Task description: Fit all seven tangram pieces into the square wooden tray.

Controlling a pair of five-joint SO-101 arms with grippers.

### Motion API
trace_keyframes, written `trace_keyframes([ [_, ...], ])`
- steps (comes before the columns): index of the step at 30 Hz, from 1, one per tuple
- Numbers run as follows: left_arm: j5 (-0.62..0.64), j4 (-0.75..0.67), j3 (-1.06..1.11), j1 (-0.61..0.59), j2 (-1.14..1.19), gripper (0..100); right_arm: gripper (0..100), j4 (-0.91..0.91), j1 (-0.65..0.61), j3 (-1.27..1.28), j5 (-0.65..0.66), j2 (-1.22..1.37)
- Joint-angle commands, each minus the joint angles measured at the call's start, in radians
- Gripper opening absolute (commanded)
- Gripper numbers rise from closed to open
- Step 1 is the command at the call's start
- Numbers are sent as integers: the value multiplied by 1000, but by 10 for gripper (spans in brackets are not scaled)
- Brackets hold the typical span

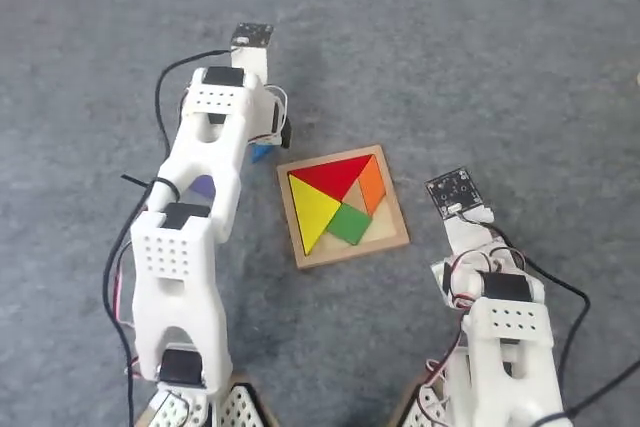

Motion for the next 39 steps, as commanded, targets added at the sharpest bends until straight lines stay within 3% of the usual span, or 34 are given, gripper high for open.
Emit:
trace_keyframes([
  [1,18,-12,-51,9,6,213,253,-15,7,-8,-11,-19],
  [5,17,21,-133,5,84,202,253,-15,7,-8,-11,-19],
  [16,-57,408,-673,5,391,118,253,-13,7,-8,-11,-21],
  [21,-68,471,-831,-31,446,108,253,-13,7,-8,-11,-21],
  [29,-157,473,-740,-71,302,66,253,-15,7,-8,-11,-21],
  [37,-275,470,-295,-38,-86,66,253,-19,7,-8,-11,-19],
  [39,-287,414,-205,-34,-164,70,253,-21,7,-8,-11,-19],
])
